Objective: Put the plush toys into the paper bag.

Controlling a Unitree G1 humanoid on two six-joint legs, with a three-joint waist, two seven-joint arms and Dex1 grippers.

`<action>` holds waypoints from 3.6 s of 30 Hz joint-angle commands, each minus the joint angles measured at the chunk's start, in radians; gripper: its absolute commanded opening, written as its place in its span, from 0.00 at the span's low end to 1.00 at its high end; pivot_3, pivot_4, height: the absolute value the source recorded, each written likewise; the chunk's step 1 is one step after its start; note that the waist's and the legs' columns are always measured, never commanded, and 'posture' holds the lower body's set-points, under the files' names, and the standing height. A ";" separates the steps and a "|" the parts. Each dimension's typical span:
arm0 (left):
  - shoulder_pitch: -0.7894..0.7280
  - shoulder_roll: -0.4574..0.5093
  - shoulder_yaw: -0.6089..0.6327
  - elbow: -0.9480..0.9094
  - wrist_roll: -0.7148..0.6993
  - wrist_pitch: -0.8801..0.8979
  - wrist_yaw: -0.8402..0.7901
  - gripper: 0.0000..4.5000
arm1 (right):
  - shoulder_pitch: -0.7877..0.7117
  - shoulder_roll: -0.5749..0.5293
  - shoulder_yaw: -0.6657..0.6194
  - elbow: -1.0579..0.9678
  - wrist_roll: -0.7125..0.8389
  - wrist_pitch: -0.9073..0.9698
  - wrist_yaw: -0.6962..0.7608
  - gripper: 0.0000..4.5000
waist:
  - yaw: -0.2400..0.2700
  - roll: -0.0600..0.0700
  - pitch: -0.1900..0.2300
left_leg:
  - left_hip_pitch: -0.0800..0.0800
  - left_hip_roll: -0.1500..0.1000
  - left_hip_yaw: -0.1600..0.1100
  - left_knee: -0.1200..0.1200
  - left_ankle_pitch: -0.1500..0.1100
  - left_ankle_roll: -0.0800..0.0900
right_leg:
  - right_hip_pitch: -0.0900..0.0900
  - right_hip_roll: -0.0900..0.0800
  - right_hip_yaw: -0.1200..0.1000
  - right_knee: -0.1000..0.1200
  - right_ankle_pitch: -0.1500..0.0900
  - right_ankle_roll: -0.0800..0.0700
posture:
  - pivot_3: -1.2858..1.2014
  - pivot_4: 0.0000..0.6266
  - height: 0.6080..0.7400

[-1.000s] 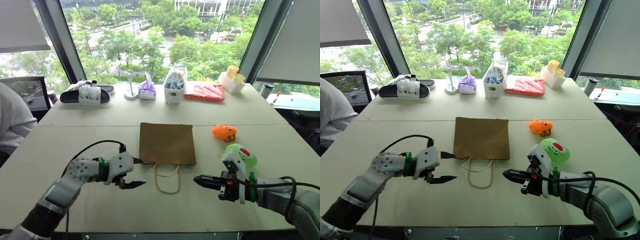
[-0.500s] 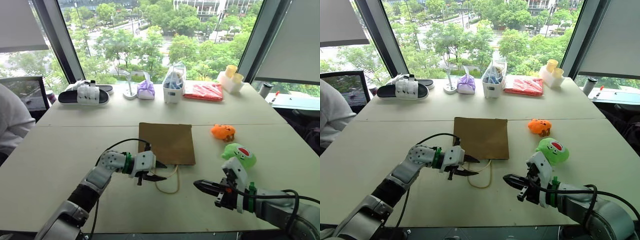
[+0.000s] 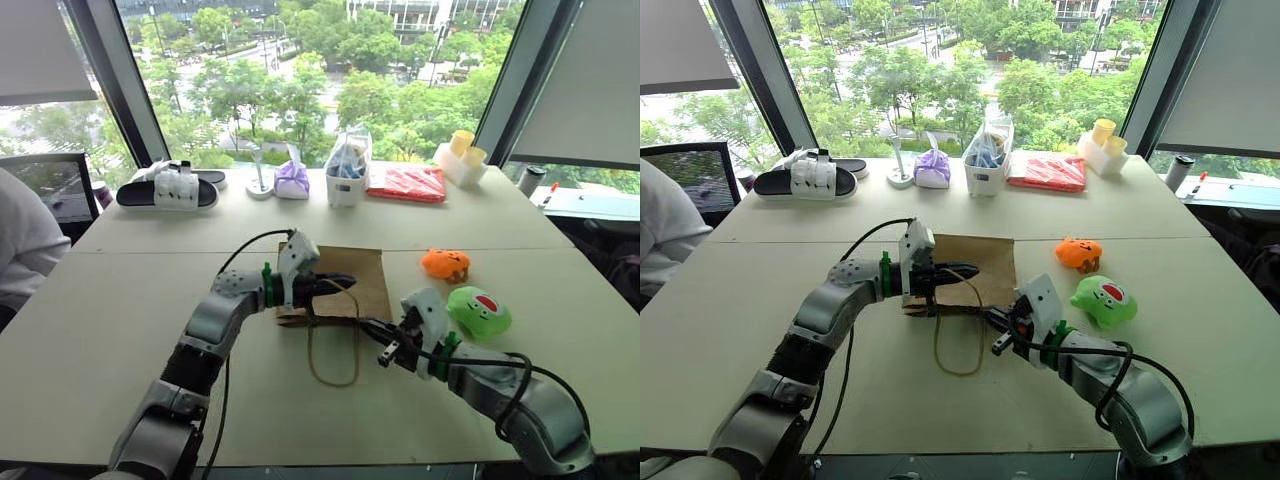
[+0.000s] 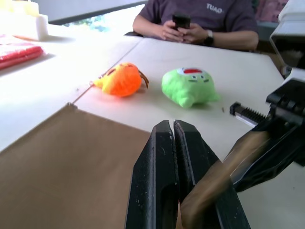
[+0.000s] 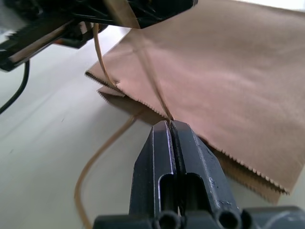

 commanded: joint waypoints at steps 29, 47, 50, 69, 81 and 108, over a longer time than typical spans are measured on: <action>-0.088 -0.183 0.261 -0.142 -0.382 0.487 0.354 0.02 | -0.203 0.173 0.071 0.423 -0.297 -0.250 -0.003 0.00 | -0.024 0.000 0.000 | 0.000 0.000 0.000 0.000 0.002 -0.003 | -0.001 0.001 0.000 0.003 0.000 0.000 | 0.52 0.24 1.00; -0.173 -0.178 0.333 -0.264 -0.641 0.634 0.373 0.02 | -0.232 0.276 0.146 0.687 -0.432 -0.339 0.040 0.00 | -0.027 0.000 -0.001 | 0.001 0.000 0.001 0.000 0.006 -0.011 | -0.001 0.001 0.001 0.005 0.000 0.000 | 0.52 0.24 1.00; -0.169 -0.181 0.341 -0.283 -0.708 0.675 0.386 0.02 | -0.229 0.281 0.142 0.682 -0.436 -0.335 0.039 0.00 | -0.028 0.000 -0.001 | 0.002 0.000 0.001 0.000 0.006 -0.011 | -0.001 0.001 0.001 0.006 0.000 -0.001 | 0.52 0.24 1.00; -0.185 -0.157 0.291 -0.044 -0.508 0.475 0.387 0.02 | -0.080 0.229 0.035 0.177 -0.317 -0.184 0.086 0.00 | -0.021 0.000 -0.001 | 0.000 0.000 0.001 0.000 0.007 -0.012 | -0.004 0.001 0.002 0.009 0.000 -0.001 | 0.52 0.24 1.00; -0.213 -0.176 0.292 -0.019 -0.505 0.481 0.373 0.00 | -0.043 0.187 -0.439 -0.217 0.145 0.175 -0.025 0.30 | -0.019 0.000 -0.001 | 0.001 0.000 -0.001 0.000 0.003 -0.006 | -0.004 0.001 0.002 0.009 0.000 -0.001 | 0.52 0.24 1.00; -0.170 -0.175 0.287 -0.047 -0.475 0.452 0.373 0.00 | -0.135 -0.139 -0.183 0.524 -0.410 -0.004 -0.091 0.28 | -0.017 -0.001 -0.002 | 0.001 -0.001 0.002 0.001 0.003 -0.004 | 0.002 0.001 0.002 0.003 0.000 -0.001 | 0.52 0.24 1.00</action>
